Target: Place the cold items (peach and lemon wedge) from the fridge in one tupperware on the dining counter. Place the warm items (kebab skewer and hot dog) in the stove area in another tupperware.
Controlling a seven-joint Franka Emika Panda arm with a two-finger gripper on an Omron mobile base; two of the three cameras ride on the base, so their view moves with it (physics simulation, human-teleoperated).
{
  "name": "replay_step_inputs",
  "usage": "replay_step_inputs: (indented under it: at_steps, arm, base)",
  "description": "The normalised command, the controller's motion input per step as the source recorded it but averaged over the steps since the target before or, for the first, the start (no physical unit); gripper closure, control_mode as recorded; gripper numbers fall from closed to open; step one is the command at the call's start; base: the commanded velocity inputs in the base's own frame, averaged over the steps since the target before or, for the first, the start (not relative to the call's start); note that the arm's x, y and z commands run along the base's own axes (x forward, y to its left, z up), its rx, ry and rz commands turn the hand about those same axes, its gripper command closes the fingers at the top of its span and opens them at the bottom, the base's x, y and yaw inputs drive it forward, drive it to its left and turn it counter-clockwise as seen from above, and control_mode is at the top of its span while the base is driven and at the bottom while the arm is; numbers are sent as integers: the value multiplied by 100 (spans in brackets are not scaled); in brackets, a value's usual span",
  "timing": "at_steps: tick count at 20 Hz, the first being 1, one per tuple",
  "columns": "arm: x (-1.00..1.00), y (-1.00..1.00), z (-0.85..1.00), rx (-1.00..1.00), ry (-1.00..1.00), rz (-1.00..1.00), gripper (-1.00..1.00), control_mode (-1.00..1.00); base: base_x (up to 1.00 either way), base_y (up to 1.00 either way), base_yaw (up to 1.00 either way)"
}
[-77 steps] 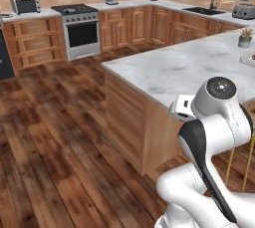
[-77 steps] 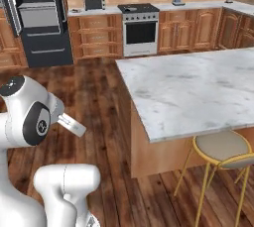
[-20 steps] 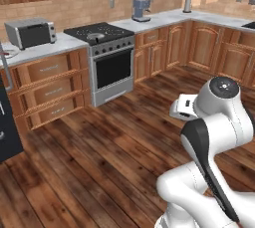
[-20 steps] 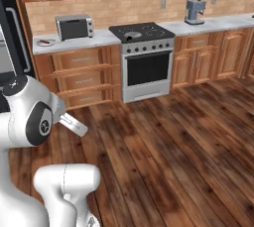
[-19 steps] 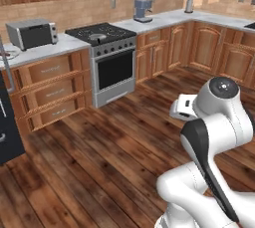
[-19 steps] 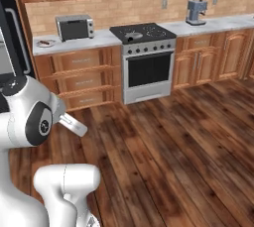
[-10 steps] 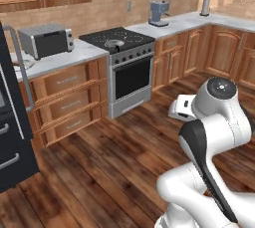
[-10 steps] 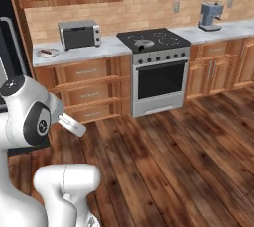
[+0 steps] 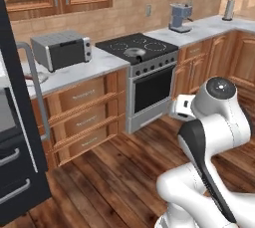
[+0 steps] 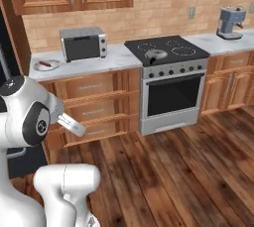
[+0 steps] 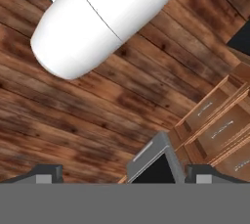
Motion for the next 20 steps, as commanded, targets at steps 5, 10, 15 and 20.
replay_step_inputs:
  at_steps: [5, 10, 15, 20]
  arm:
    - [0, 0, 0, 0, 0, 0, -100, 100]
    - [0, 0, 0, 0, 0, 0, -100, 100]
    - [0, 0, 0, 0, 0, 0, -100, 100]
    - [0, 0, 0, 0, 0, 0, -100, 100]
  base:
    - [98, 0, 18]
    - [81, 0, 24]
    - [66, 0, 26]
    - [72, 0, 27]
